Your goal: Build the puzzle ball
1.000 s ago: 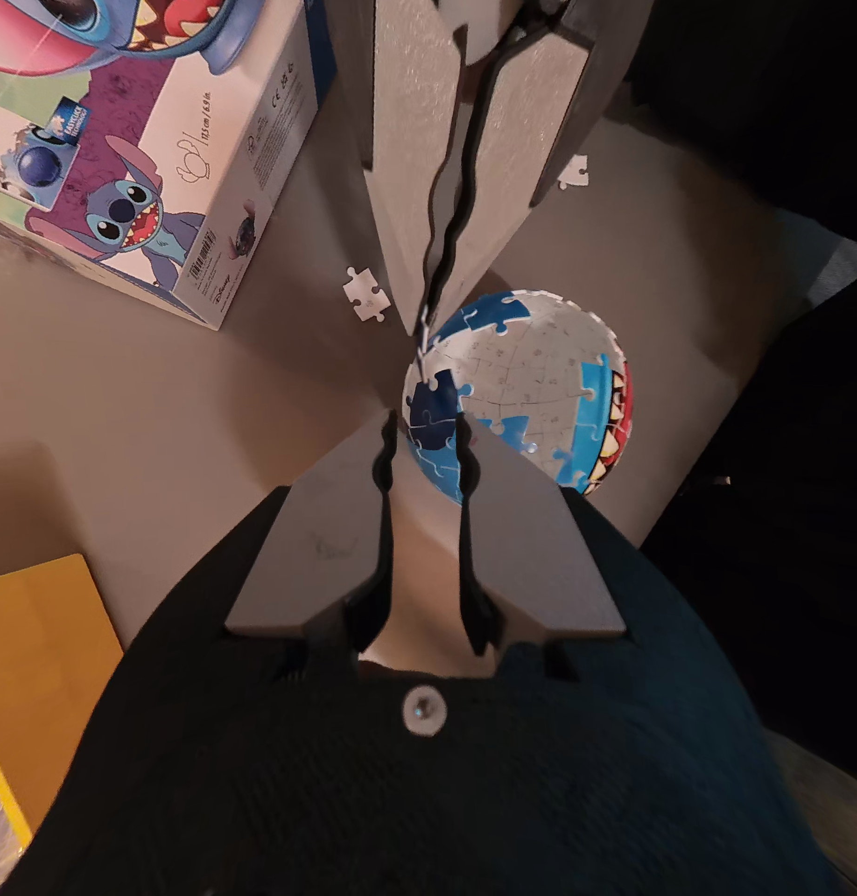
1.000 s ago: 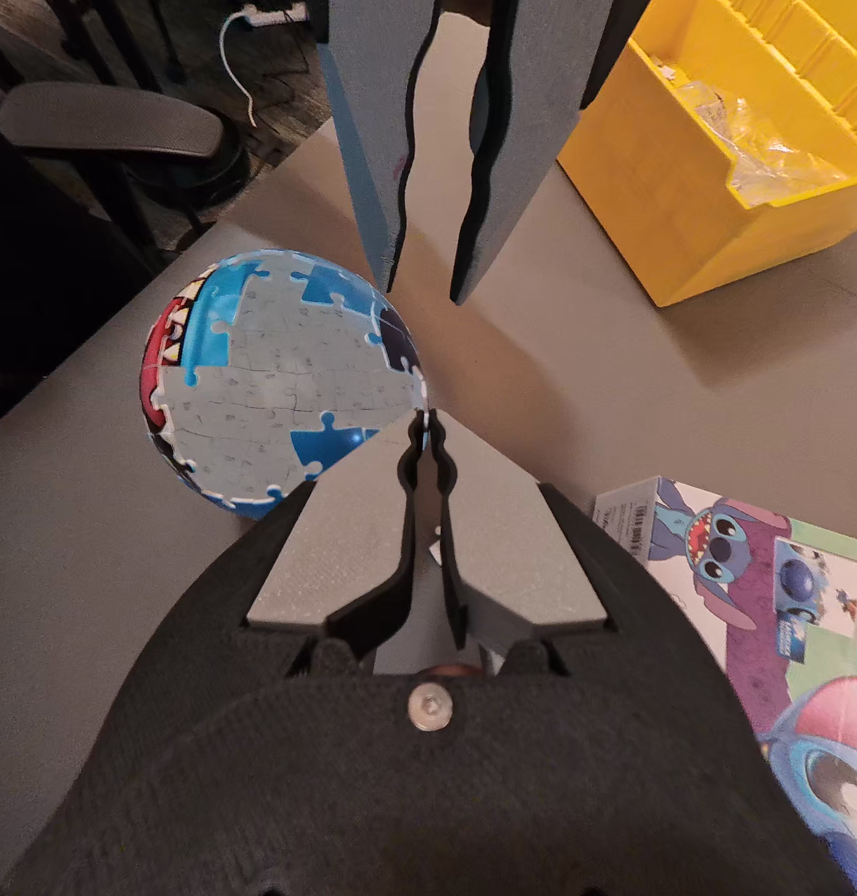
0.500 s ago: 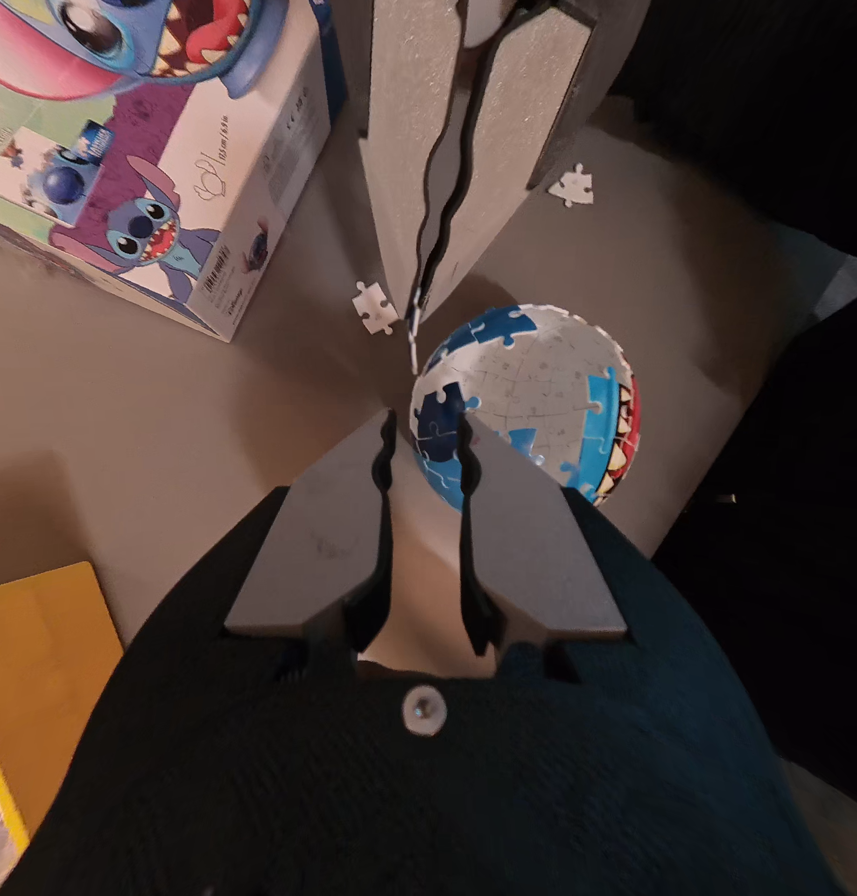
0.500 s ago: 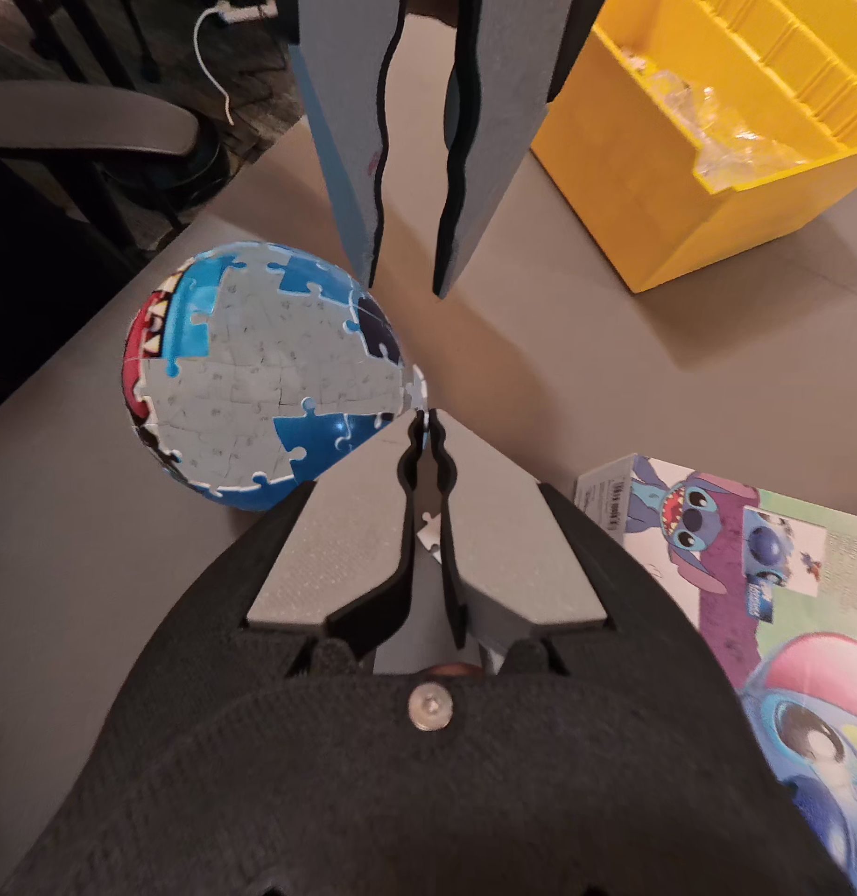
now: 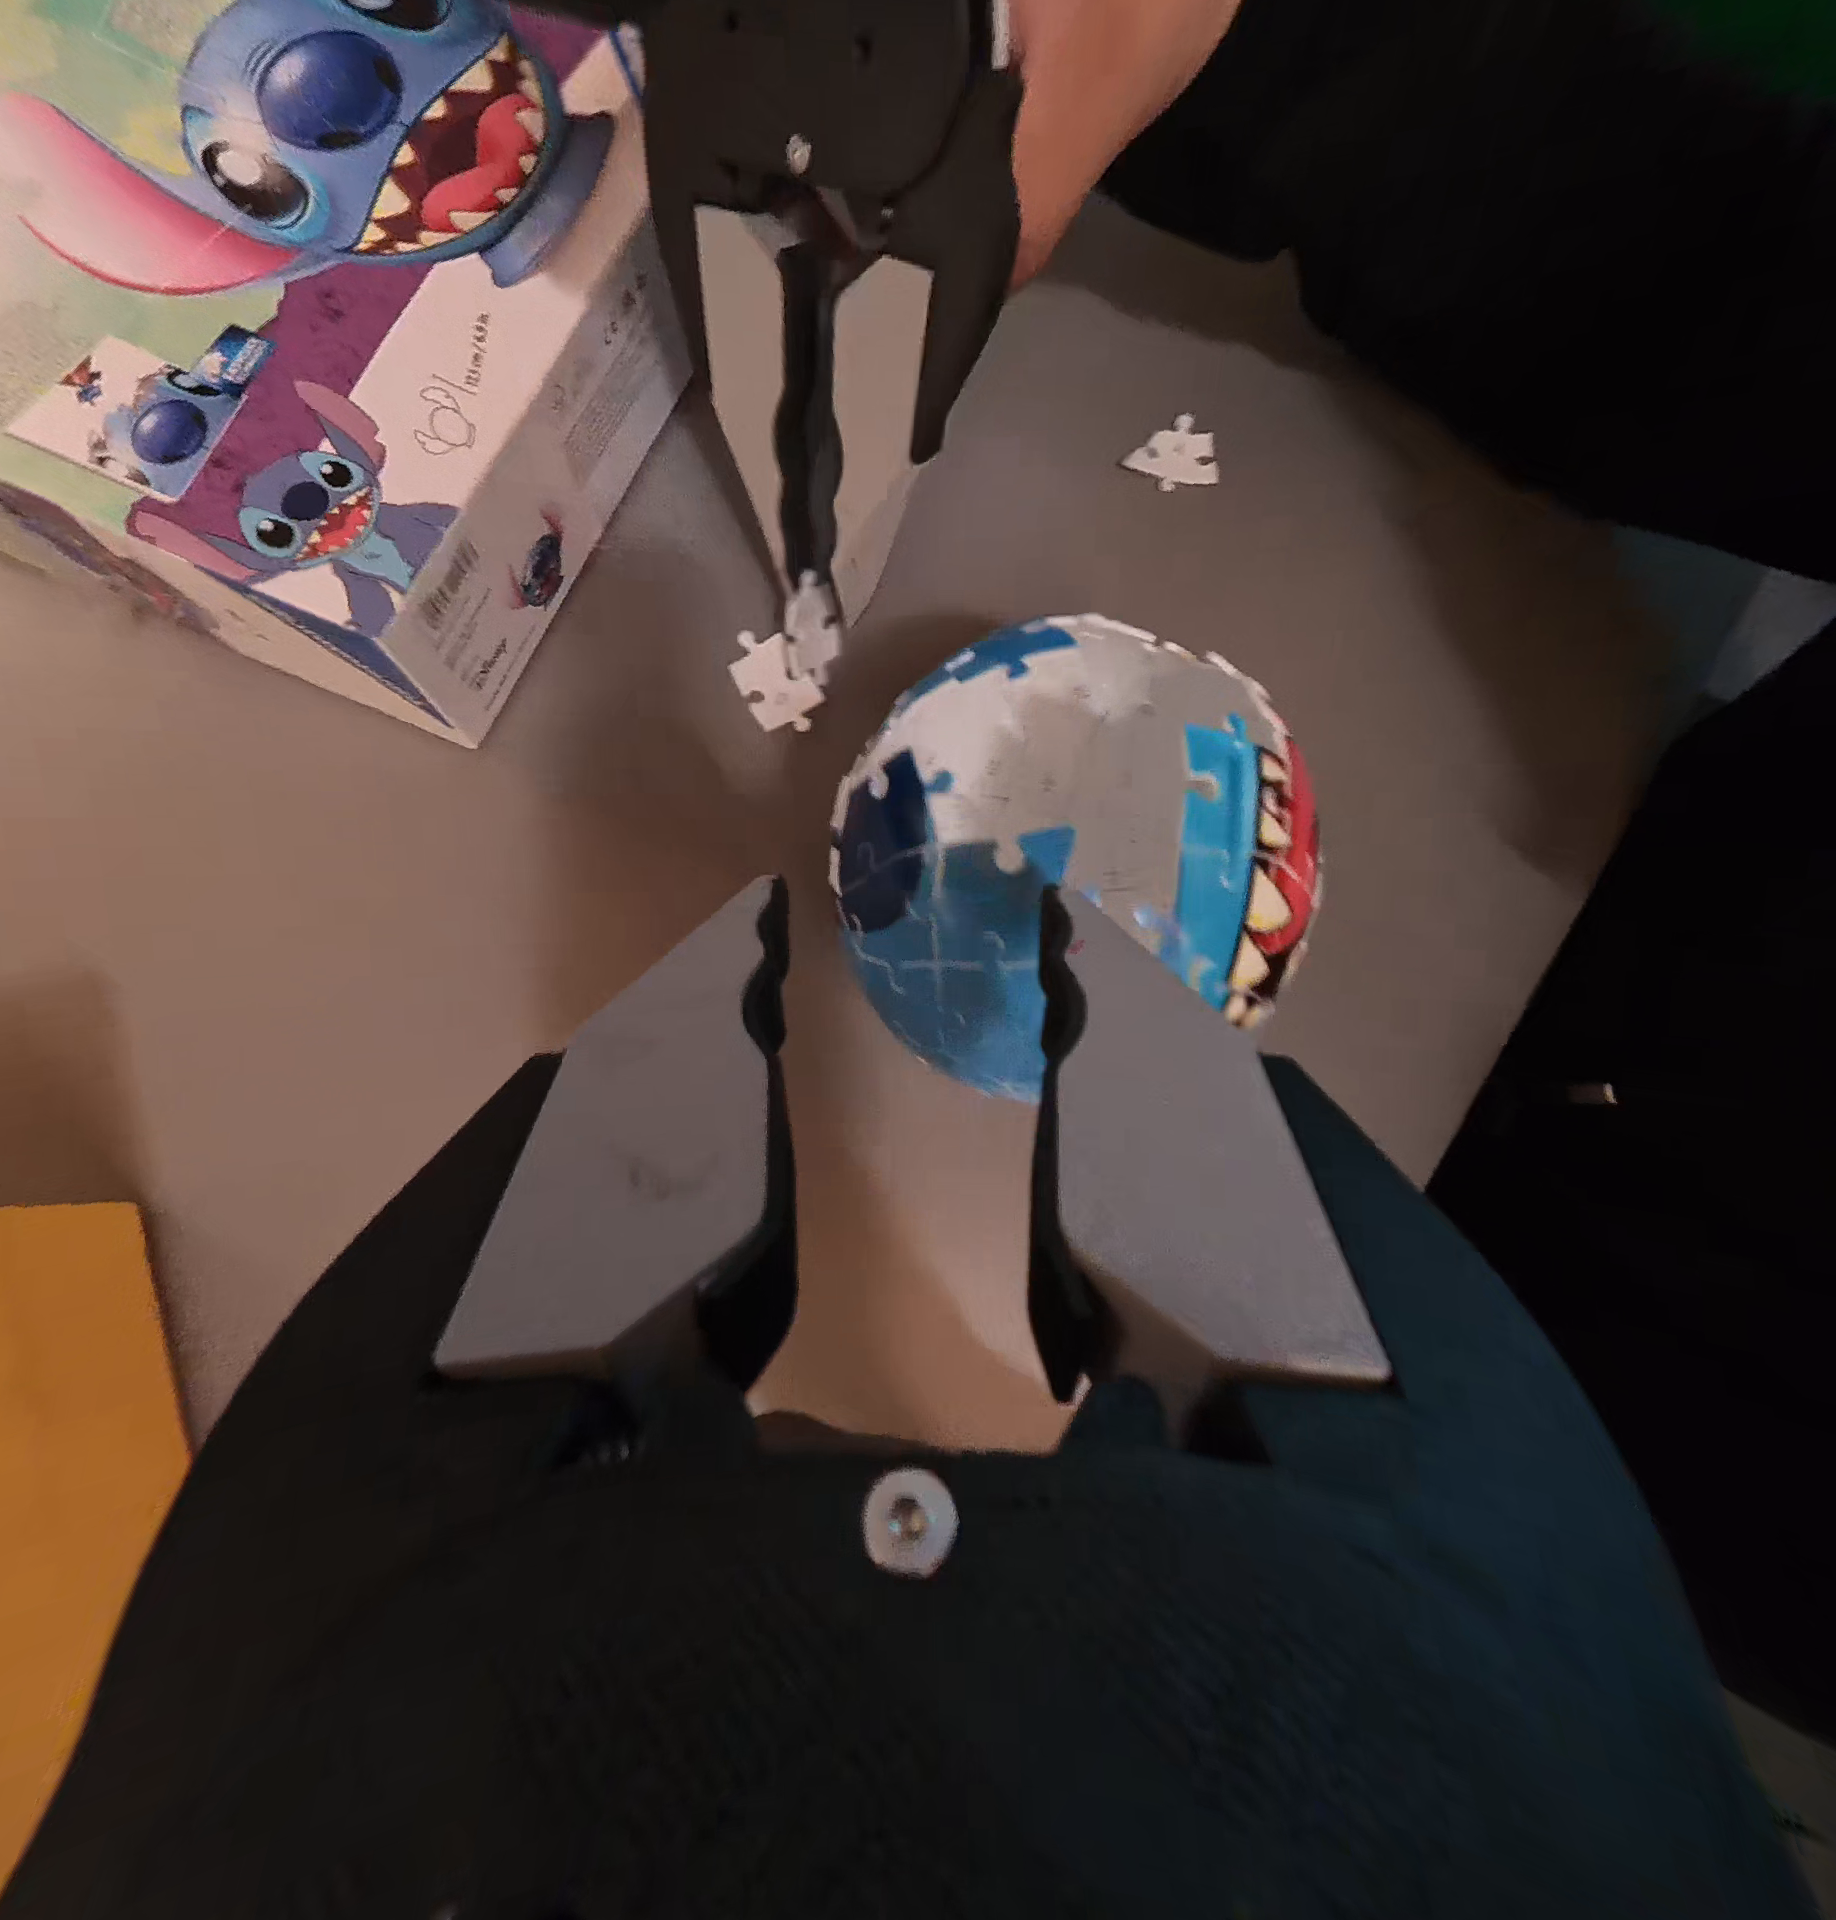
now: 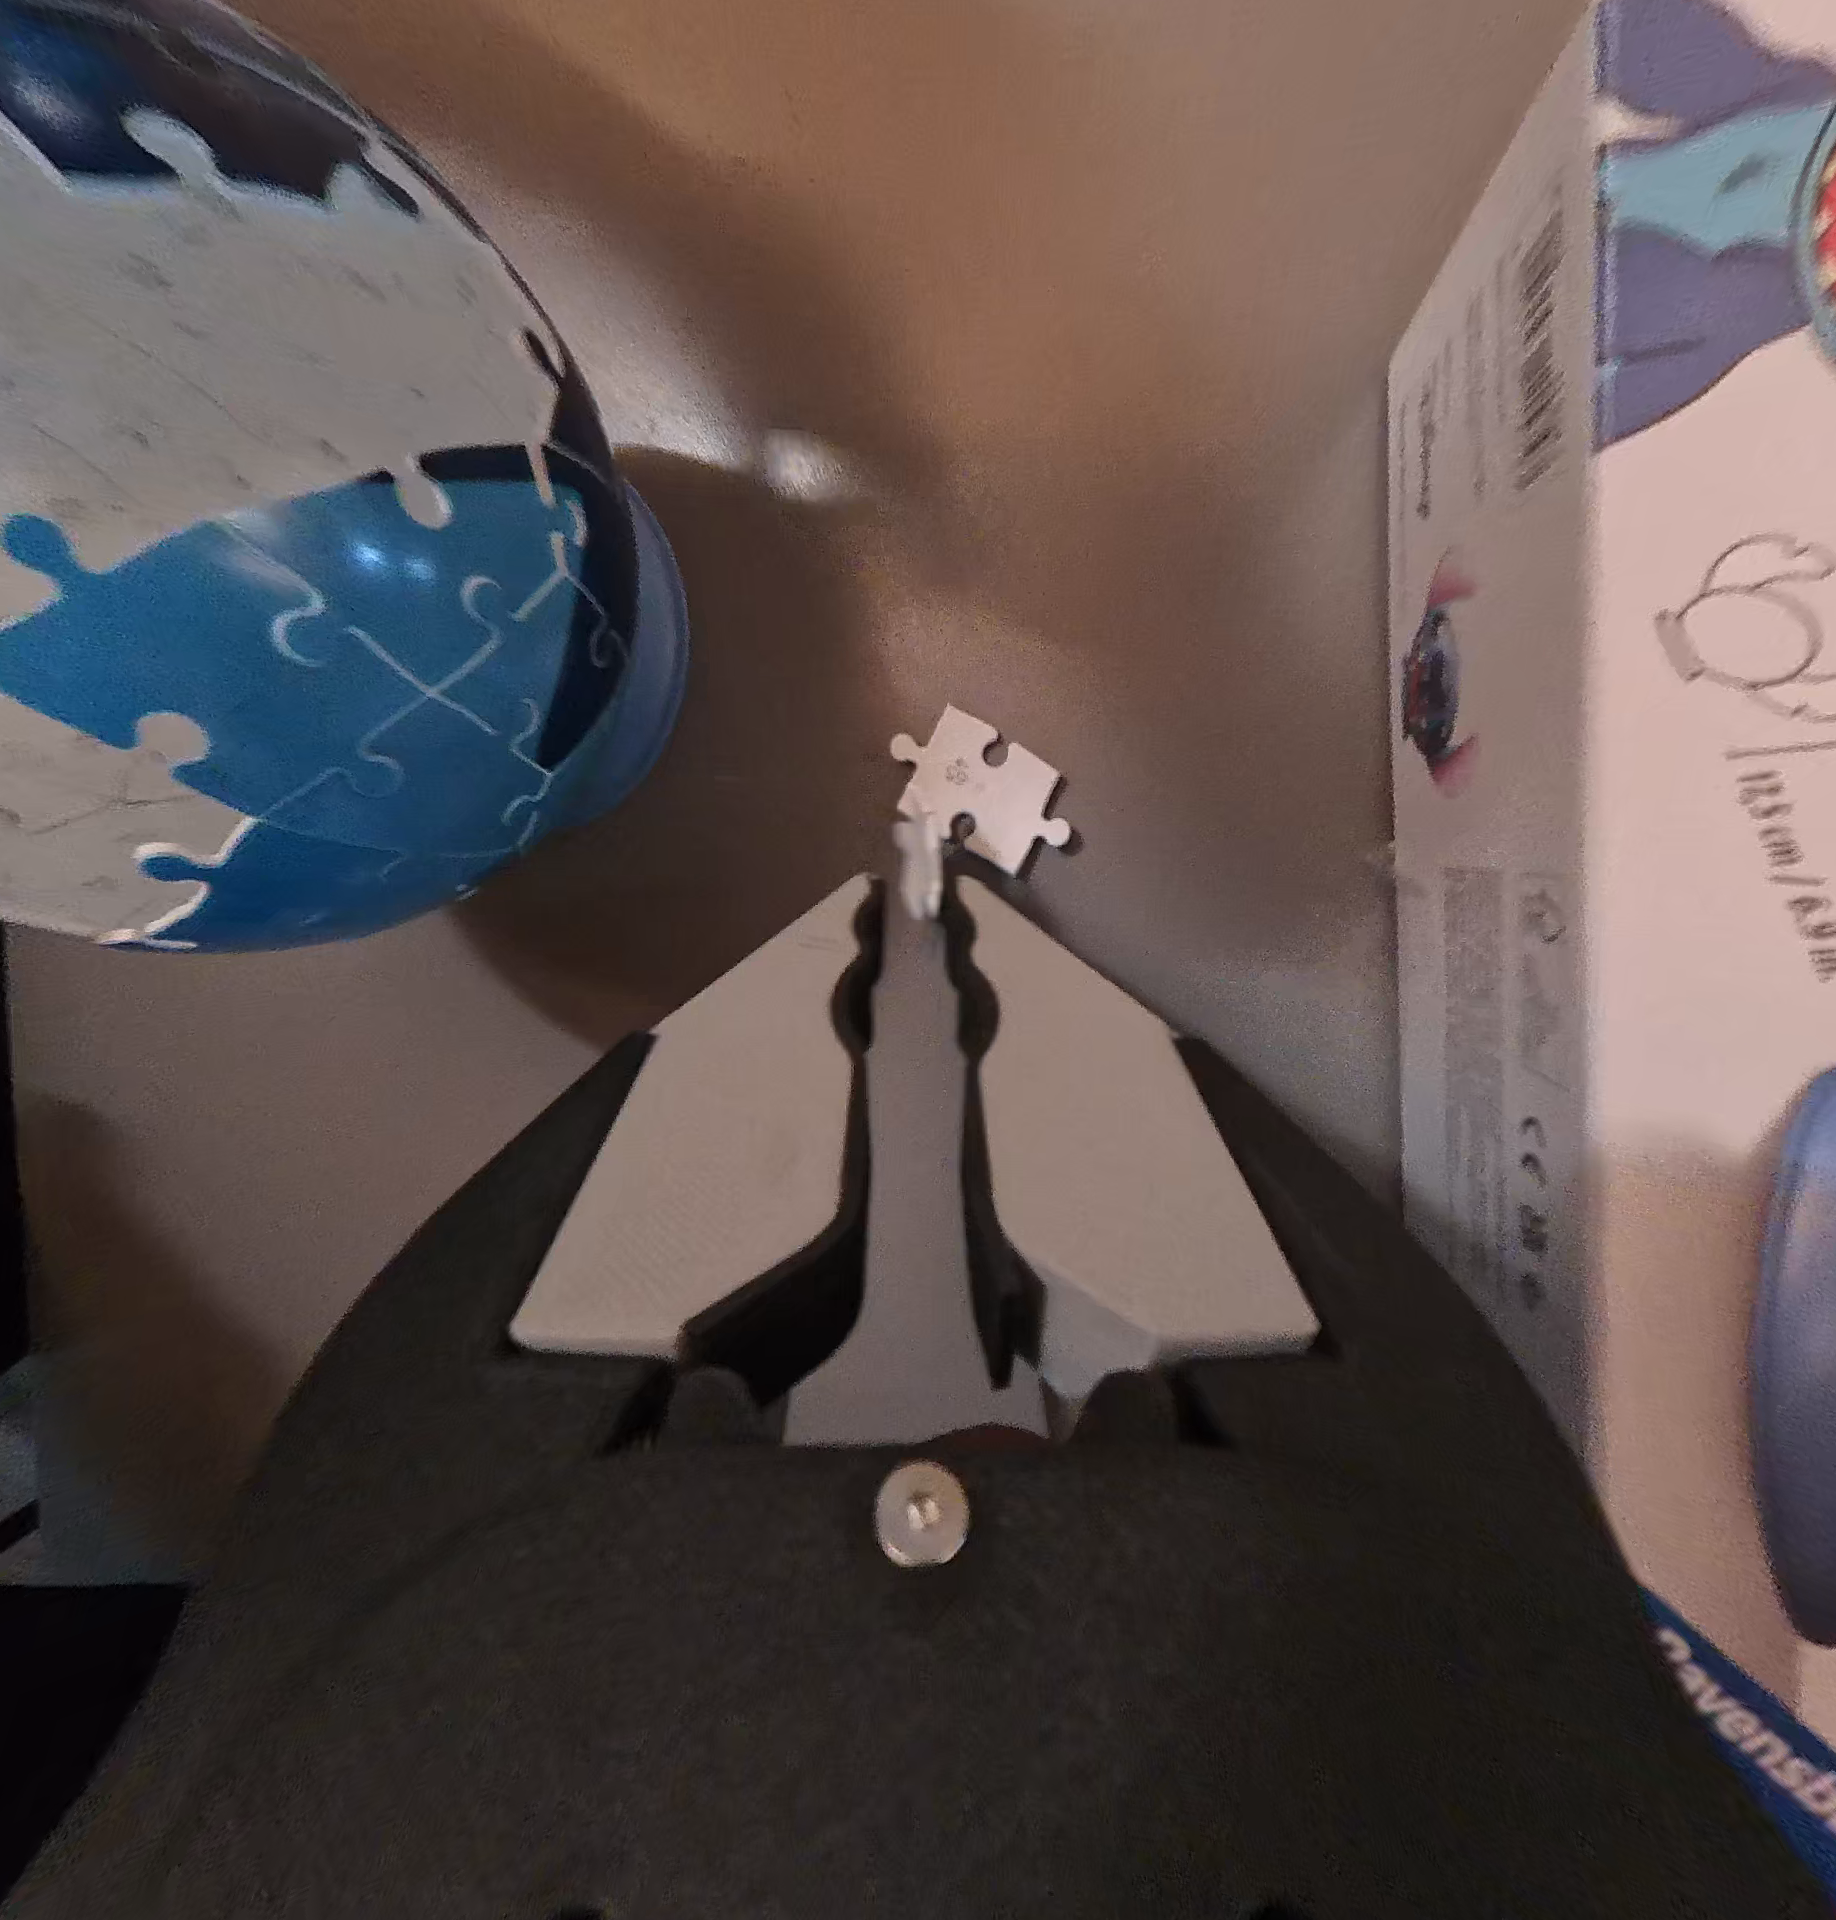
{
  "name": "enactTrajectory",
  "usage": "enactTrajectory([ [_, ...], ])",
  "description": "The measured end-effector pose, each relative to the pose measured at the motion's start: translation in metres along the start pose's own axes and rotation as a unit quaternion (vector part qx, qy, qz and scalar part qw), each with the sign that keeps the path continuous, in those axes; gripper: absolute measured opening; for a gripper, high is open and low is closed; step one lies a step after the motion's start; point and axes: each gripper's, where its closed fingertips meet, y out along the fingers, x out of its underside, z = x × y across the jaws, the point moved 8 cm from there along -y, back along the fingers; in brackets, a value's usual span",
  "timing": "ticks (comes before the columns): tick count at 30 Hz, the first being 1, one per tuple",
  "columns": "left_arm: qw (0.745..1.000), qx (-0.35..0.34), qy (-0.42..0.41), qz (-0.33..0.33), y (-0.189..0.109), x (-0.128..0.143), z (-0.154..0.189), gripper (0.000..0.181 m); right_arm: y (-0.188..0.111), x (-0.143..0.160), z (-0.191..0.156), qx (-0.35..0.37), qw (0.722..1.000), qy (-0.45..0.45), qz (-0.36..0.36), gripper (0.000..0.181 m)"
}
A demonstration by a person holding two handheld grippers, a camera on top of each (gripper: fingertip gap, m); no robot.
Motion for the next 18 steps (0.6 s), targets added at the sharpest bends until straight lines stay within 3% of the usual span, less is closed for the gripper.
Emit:
enactTrajectory([
  [1, 1.0, 0.014, -0.001, 0.014, -0.003, 0.008, 0.002, 0.05, 0.002, 0.002, -0.002, 0.007, 1.0, 0.003, -0.011, 0.017],
  [3, 0.999, 0.038, 0.002, 0.038, -0.008, 0.023, 0.006, 0.063, 0.0, 0.006, -0.005, 0.022, 0.999, 0.005, -0.024, 0.016],
  [6, 0.996, 0.03, 0.011, 0.078, -0.008, 0.038, 0.01, 0.068, -0.021, 0.0, -0.01, 0.065, 0.998, 0.019, -0.013, 0.016],
  [11, 0.991, -0.026, 0.048, 0.118, 0.009, 0.056, 0.015, 0.093, -0.063, -0.05, -0.044, 0.064, 0.998, 0.028, 0.013, 0.024],
  [14, 0.986, -0.03, 0.05, 0.153, 0.014, 0.063, 0.022, 0.094, -0.059, -0.072, -0.062, 0.029, 0.998, 0.06, -0.016, 0.032],
  [18, 0.984, -0.027, 0.063, 0.163, 0.016, 0.072, 0.028, 0.089, -0.039, -0.081, -0.069, 0.055, 0.994, 0.07, -0.065, 0.031],
])
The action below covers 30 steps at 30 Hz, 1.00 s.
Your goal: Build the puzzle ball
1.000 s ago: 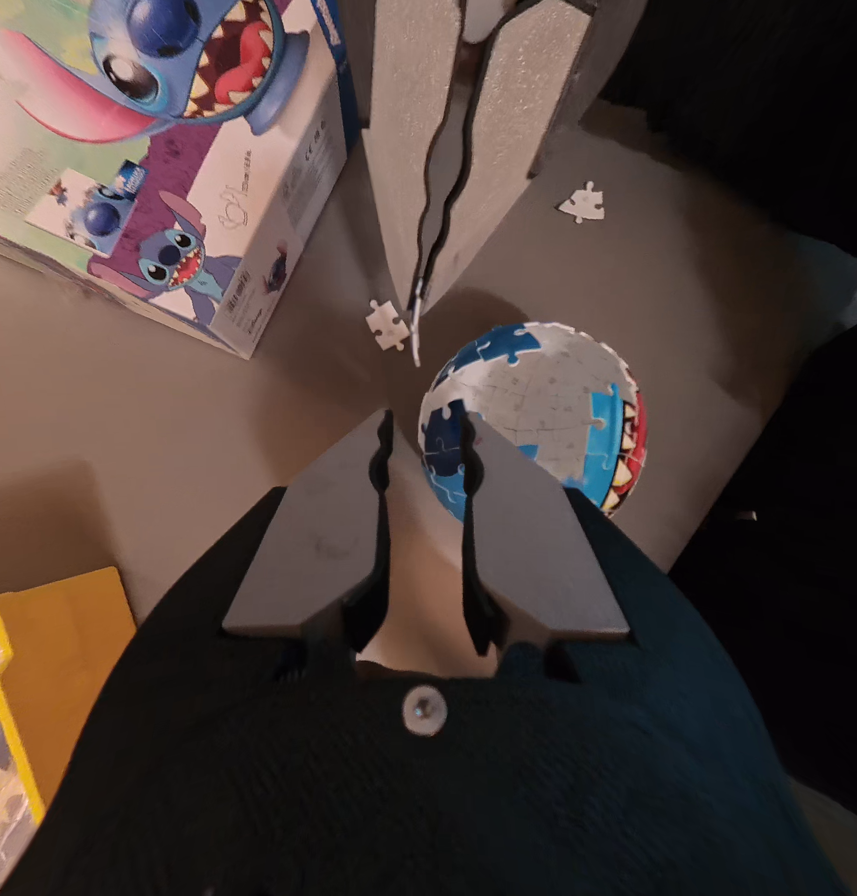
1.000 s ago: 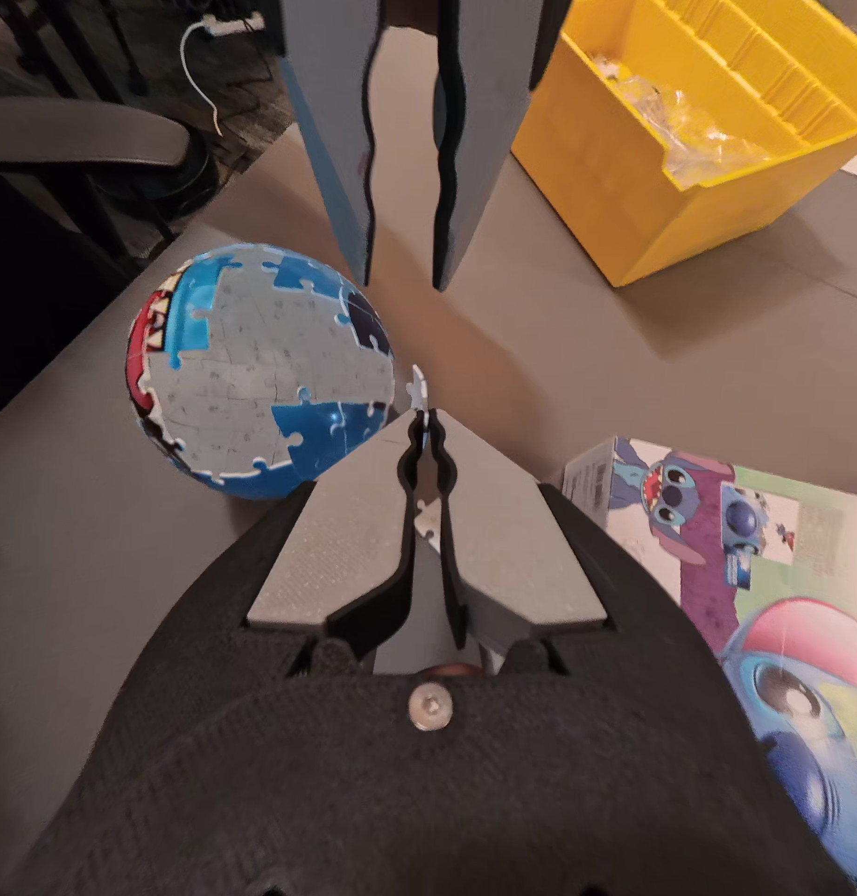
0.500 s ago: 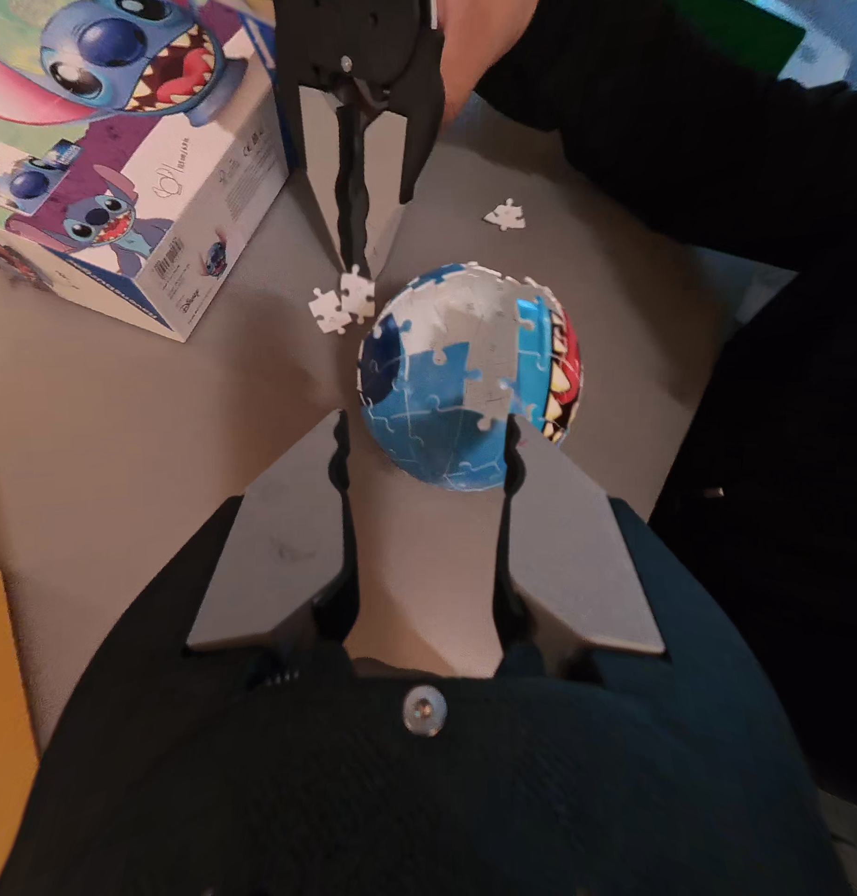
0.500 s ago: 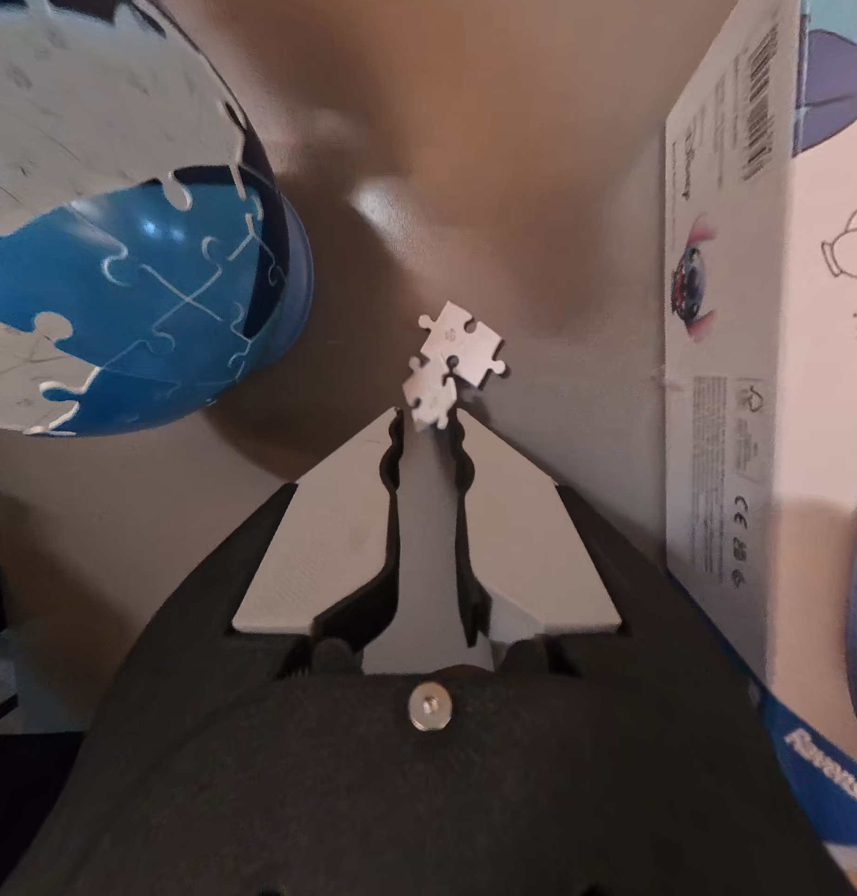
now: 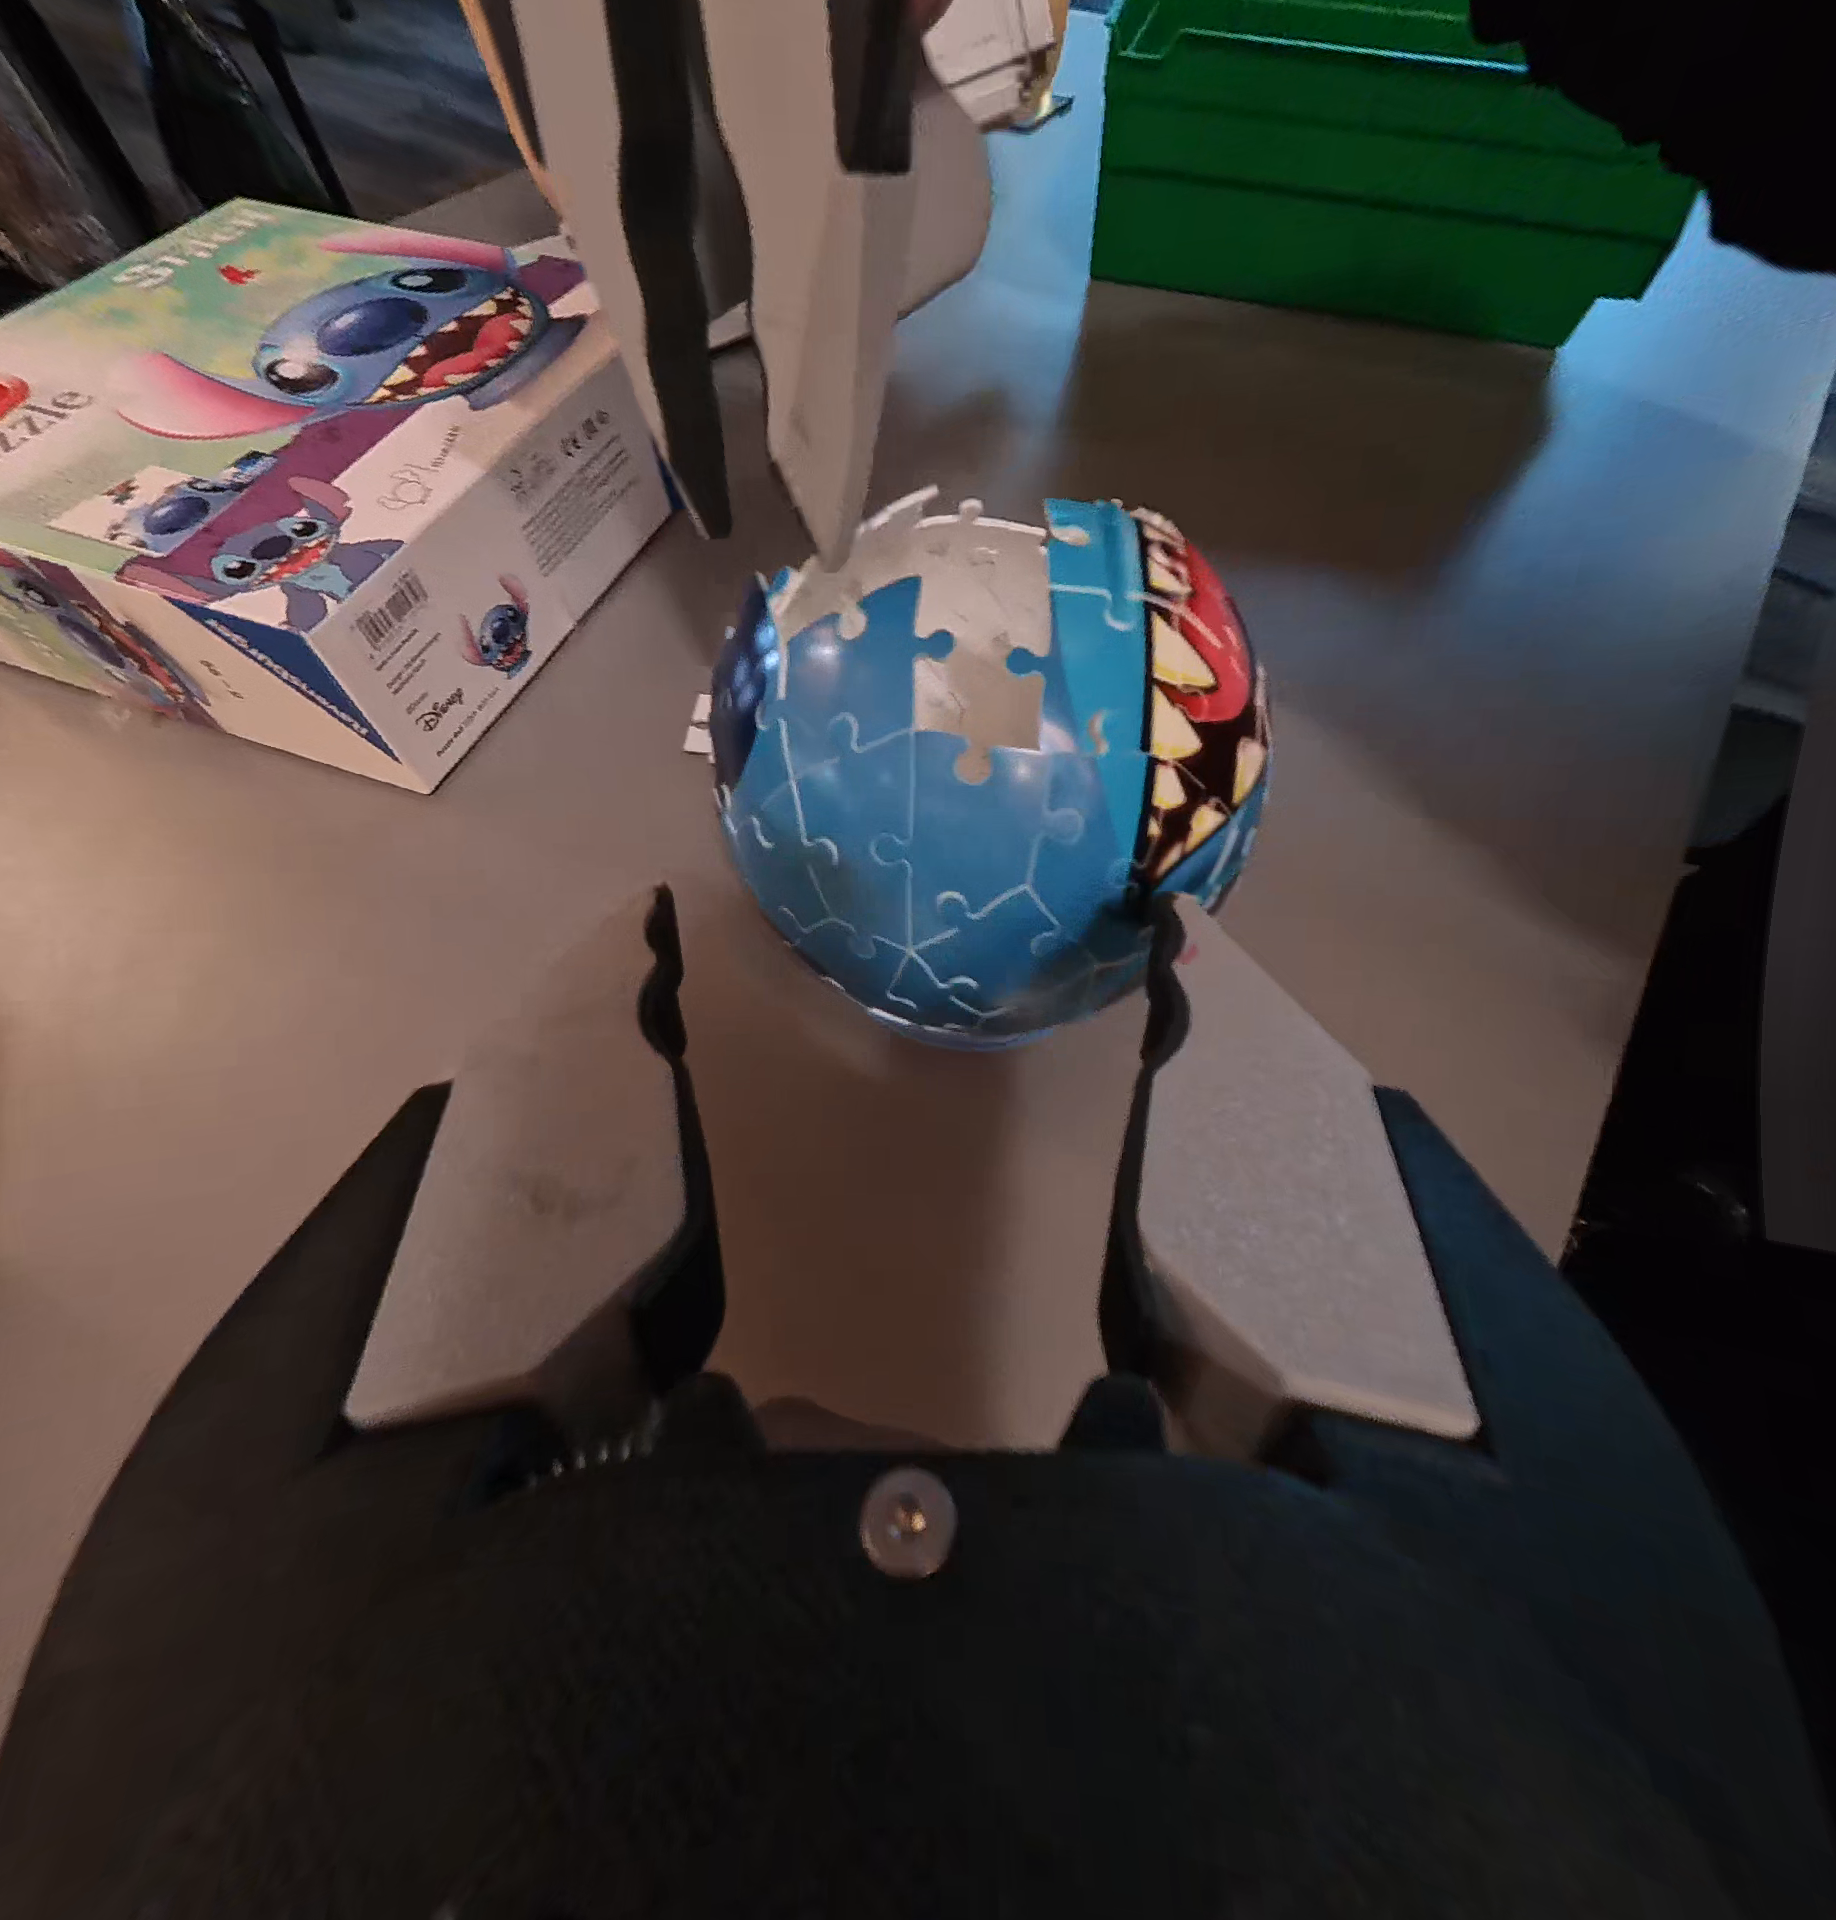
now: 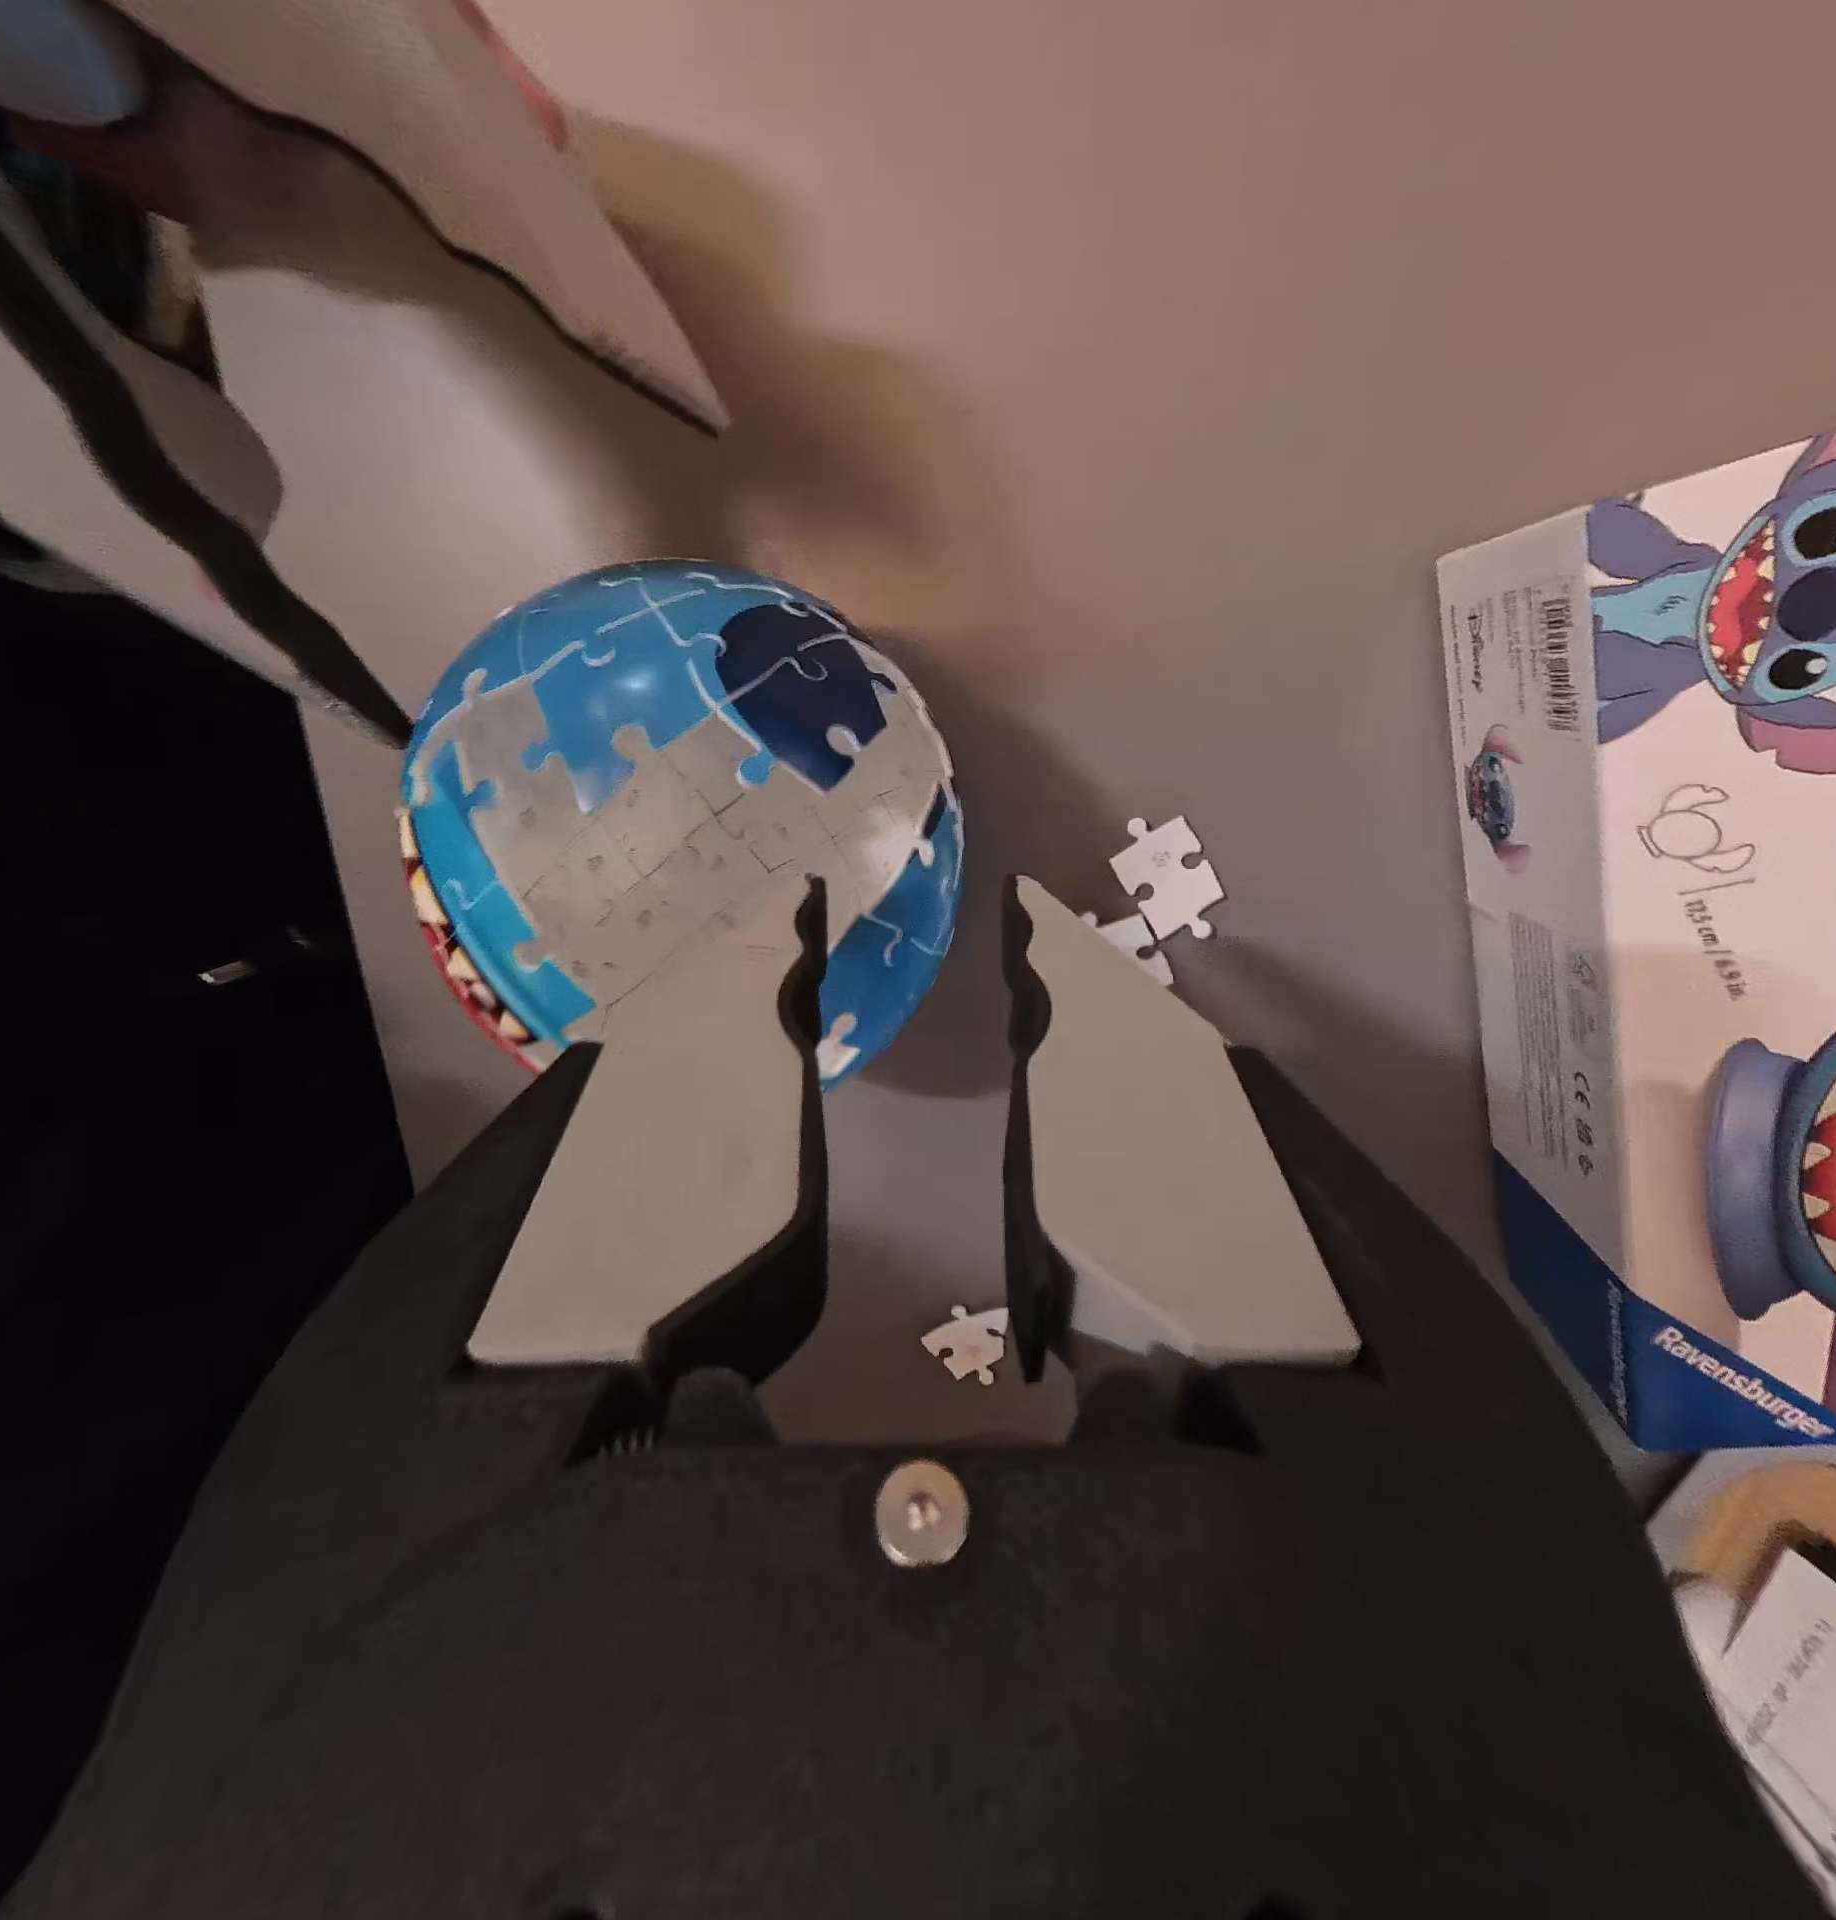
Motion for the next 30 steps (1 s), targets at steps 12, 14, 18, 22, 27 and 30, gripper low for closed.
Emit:
enactTrajectory([
  [12, 0.999, 0.034, 0.002, 0.019, 0.005, 0.0, 0.014, 0.081, 0.031, -0.005, -0.004, 0.083, 0.993, -0.014, -0.086, 0.023],
  [14, 0.999, 0.029, 0.004, 0.019, 0.006, 0.0, 0.014, 0.081, 0.033, -0.005, -0.005, 0.082, 0.992, -0.015, -0.092, 0.017],
  [18, 0.999, 0.029, -0.003, 0.02, 0.006, -0.001, 0.014, 0.082, 0.034, -0.005, -0.008, 0.084, 0.99, -0.021, -0.11, 0.008],
  [22, 1.0, 0.027, 0.0, 0.016, 0.005, -0.002, 0.017, 0.082, 0.035, -0.006, -0.008, 0.093, 0.986, -0.029, -0.134, 0.006],
  [27, 1.0, 0.024, 0.011, 0.011, 0.004, -0.004, 0.022, 0.081, 0.04, -0.008, -0.008, 0.111, 0.98, -0.051, -0.157, 0.0],
  [30, 1.0, 0.021, 0.013, 0.008, 0.004, -0.004, 0.023, 0.081, 0.041, -0.009, -0.009, 0.115, 0.979, -0.055, -0.158, 0.0],
])
